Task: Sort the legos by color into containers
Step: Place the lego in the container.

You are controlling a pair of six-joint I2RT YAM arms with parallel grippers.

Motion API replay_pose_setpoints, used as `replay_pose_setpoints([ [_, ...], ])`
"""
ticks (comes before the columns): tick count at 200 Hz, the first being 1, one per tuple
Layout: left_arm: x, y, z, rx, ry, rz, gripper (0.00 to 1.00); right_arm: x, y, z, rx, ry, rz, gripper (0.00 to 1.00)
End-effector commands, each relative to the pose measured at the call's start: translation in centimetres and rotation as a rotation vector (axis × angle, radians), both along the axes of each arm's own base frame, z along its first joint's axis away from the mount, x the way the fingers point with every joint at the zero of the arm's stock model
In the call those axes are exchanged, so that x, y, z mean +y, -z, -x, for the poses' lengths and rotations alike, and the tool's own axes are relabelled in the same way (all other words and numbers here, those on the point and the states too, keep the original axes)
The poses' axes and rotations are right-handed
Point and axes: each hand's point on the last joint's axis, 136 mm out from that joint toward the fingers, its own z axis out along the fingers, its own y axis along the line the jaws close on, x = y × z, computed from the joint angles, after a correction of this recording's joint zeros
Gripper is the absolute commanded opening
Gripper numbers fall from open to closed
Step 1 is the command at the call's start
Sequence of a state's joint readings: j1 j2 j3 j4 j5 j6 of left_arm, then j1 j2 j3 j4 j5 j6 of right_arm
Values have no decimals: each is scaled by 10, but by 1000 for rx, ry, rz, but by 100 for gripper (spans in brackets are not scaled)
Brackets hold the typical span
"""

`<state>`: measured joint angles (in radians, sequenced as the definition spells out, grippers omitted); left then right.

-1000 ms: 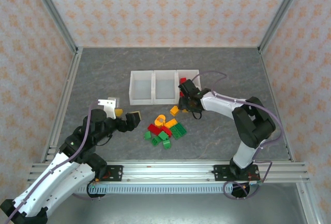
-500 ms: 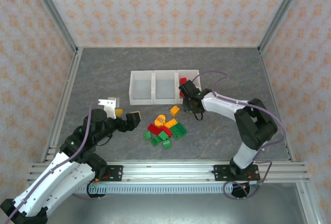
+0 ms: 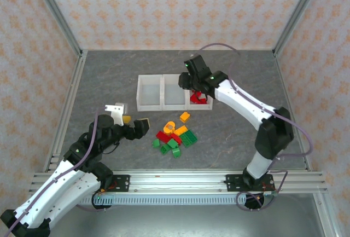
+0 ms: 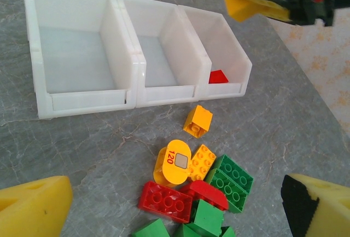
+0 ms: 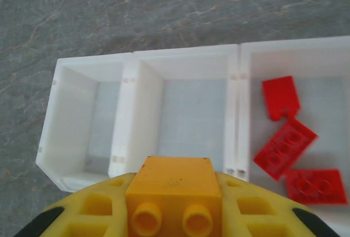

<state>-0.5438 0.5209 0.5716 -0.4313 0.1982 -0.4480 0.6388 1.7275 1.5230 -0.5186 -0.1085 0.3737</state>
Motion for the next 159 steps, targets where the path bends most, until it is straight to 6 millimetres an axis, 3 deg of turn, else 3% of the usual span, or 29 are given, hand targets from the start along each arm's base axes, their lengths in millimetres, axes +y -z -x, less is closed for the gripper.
replay_pose_setpoints([
  [1, -3, -10, 1, -28, 12, 23, 99, 23, 24, -11, 52, -66, 13, 28],
  [59, -3, -11, 2, -34, 17, 29, 99, 56, 73, -32, 130, -110, 43, 35],
  [96, -5, -11, 3, -33, 27, 30, 99, 59, 95, -34, 160, -111, 77, 44],
  [135, -4, -12, 3, -38, 25, 32, 99, 62, 95, -25, 172, -146, 98, 55],
  [159, -4, -12, 3, -38, 23, 33, 99, 59, 81, -15, 155, -148, 109, 59],
])
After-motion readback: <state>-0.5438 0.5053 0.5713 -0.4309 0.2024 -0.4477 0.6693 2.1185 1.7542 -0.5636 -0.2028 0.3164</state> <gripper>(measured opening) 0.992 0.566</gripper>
